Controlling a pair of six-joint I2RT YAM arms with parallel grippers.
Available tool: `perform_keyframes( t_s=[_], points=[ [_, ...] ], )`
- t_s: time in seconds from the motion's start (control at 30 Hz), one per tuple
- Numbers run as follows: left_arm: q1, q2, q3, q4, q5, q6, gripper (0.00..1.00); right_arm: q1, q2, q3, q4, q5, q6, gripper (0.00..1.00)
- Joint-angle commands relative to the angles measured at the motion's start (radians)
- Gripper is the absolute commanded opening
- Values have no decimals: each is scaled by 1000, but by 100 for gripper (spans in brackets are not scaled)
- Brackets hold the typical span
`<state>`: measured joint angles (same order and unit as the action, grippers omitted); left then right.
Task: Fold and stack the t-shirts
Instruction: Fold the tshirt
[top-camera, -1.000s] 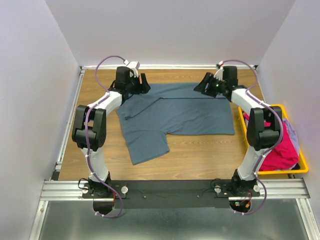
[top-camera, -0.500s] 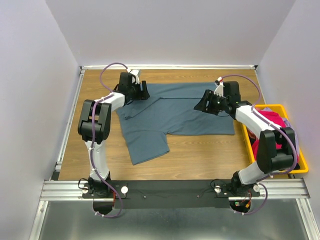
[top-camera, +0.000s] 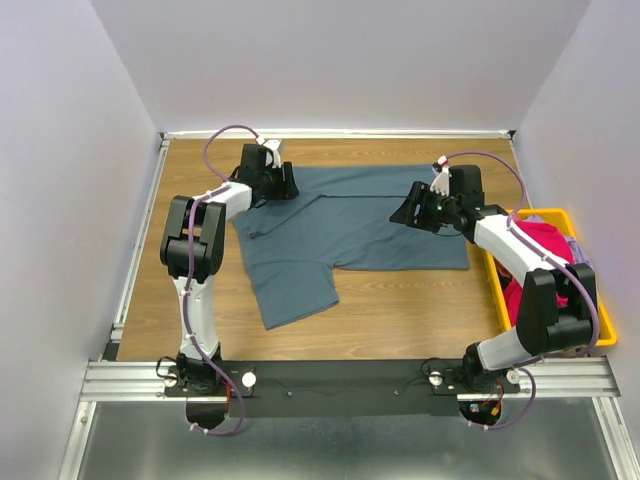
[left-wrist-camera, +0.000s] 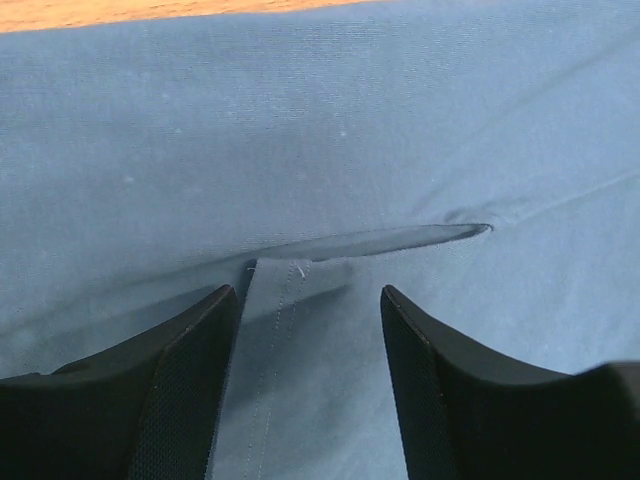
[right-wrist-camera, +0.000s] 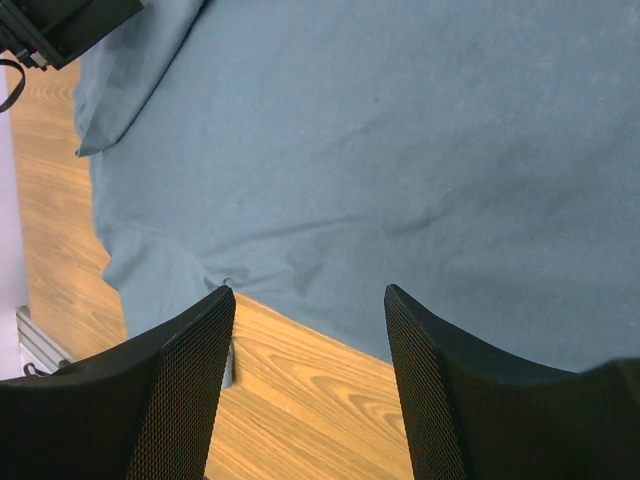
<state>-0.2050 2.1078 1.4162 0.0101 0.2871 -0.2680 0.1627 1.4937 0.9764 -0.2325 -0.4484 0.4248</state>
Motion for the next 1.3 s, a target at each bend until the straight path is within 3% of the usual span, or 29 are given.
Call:
perform_keyframes(
  t_s=[0.0, 0.17, 0.53, 1.07, 1.27],
  points=[
    [-5, 3, -3, -9, 46, 13, 67, 3, -24, 7, -25, 22, -1, 69],
    [-5, 8, -3, -9, 46, 16, 66, 3, -32, 8, -28, 20, 0, 69],
    [-33, -45, -32, -42, 96, 15, 41, 3, -32, 7, -34, 25, -4, 69],
    [-160, -252, -258, -42, 153, -25, 40, 3, 39, 59, -33, 5, -26, 69],
    [-128, -350, -255, -42, -89, 9, 53, 5, 86, 91, -33, -10, -31, 69]
  ],
)
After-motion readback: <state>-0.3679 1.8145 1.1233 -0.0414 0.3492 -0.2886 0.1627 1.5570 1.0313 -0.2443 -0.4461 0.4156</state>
